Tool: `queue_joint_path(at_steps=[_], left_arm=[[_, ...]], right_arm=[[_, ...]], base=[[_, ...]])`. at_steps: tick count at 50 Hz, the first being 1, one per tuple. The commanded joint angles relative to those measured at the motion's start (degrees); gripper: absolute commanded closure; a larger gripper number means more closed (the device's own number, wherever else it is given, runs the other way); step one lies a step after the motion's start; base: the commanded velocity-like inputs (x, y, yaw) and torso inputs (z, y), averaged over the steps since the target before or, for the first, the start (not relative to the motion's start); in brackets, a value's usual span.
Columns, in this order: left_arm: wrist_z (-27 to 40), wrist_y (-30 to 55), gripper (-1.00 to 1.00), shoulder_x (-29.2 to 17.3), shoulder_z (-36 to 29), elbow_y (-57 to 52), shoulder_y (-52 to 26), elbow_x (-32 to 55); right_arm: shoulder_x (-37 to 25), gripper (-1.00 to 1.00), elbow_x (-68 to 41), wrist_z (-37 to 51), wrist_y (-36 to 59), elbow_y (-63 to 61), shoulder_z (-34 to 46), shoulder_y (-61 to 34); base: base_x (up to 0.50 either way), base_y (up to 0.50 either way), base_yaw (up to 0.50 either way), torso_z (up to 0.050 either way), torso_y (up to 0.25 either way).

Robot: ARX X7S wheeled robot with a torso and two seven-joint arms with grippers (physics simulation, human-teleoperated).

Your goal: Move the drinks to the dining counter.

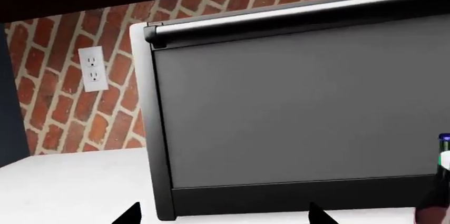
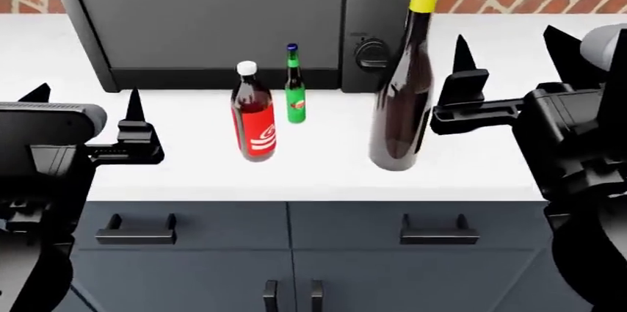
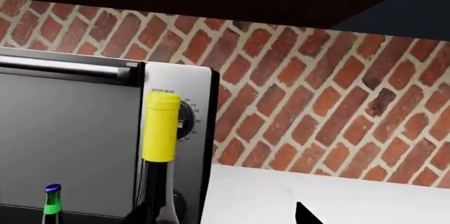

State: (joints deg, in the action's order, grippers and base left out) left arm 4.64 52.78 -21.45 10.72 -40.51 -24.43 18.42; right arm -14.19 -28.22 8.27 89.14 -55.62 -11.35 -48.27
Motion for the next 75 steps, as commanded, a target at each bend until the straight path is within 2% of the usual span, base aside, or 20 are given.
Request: queue_joint_path(at_steps=[1, 4, 10, 18, 20, 23, 26, 33, 40, 51, 68, 75], left_arm=[[0.3, 0.5, -1.0, -0.3, 0.2, -0.7, 0.3, 0.4], [0.2, 0.4, -1.0, -0.4, 0.3, -0.8, 0.5, 0.5], [0.3, 0.3, -1.0, -0.4, 1.1, -1.1, 1.4, 0.7], [0.5, 0.3, -1.0, -0.4, 1.4, -1.3, 1.7, 0.9], [0.7, 0.0, -1.0, -0.3, 0.8, -0.9, 1.6, 0.7], [0.8, 0.2, -1.0, -0.4, 0.7, -0.7, 1.2, 0.7], [1.0, 0.3, -1.0, -0.4, 0.3, -0.6, 1.2, 0.6], [0.9, 0.2, -1.0, -0.5, 0.8, -0.7, 1.3, 0.9], [0.7, -0.6, -1.0, -0.3, 0.7, 0.1, 1.1, 1.1], [1.0, -1.4, -1.0, -0.3, 1.7, 0.1, 2.4, 1.2], [0.8, -3.2, -1.0, -0.3, 2.4, 1.1, 4.0, 1.3], [0.9, -3.7, -1.0, -0.4, 2.3, 1.4, 4.6, 1.1]], right_arm=[[-3.3, -1.0, -22.4, 15.5, 0.6, 2.6, -6.4, -2.8], [-3.8, -1.0, -25.2, 18.1, 0.4, 3.0, -7.1, -3.3], [-6.3, -1.0, -35.6, 29.5, 0.5, 6.1, -10.4, -4.5], [-10.9, -1.0, -58.5, 46.0, -0.5, 11.0, -15.8, -6.0], [-12.9, -1.0, -66.4, 50.2, -2.1, 12.5, -14.9, -7.0], [-15.6, -1.0, -72.4, 54.8, -4.9, 14.1, -14.7, -6.6], [-17.1, -1.0, -80.2, 58.6, -8.2, 17.7, -10.3, -5.9], [-17.2, -1.0, -89.8, 59.2, -13.0, 21.9, -3.3, -7.9], [-17.1, -1.0, -94.9, 57.3, -13.9, 20.8, -0.1, -8.9], [-18.0, -1.0, -95.5, 56.8, -14.4, 20.7, 1.0, -10.0], [-20.1, -1.0, -88.1, 57.8, -11.7, 22.3, 2.7, -11.9], [-16.4, -1.0, -80.1, 51.7, -8.2, 25.0, 3.0, -10.8]], base=[[0.5, 0.0, 0.0, 0.0, 0.0], [0.5, 0.0, 0.0, 0.0, 0.0], [0.15, 0.0, 0.0, 0.0, 0.0], [0.0, 0.0, 0.0, 0.0, 0.0], [0.0, 0.0, 0.0, 0.0, 0.0], [0.0, 0.0, 0.0, 0.0, 0.0], [0.0, 0.0, 0.0, 0.0, 0.0], [0.0, 0.0, 0.0, 0.0, 0.0], [0.0, 0.0, 0.0, 0.0, 0.0], [0.0, 0.0, 0.0, 0.0, 0.0], [0.0, 0.0, 0.0, 0.0, 0.0], [0.0, 0.0, 0.0, 0.0, 0.0]])
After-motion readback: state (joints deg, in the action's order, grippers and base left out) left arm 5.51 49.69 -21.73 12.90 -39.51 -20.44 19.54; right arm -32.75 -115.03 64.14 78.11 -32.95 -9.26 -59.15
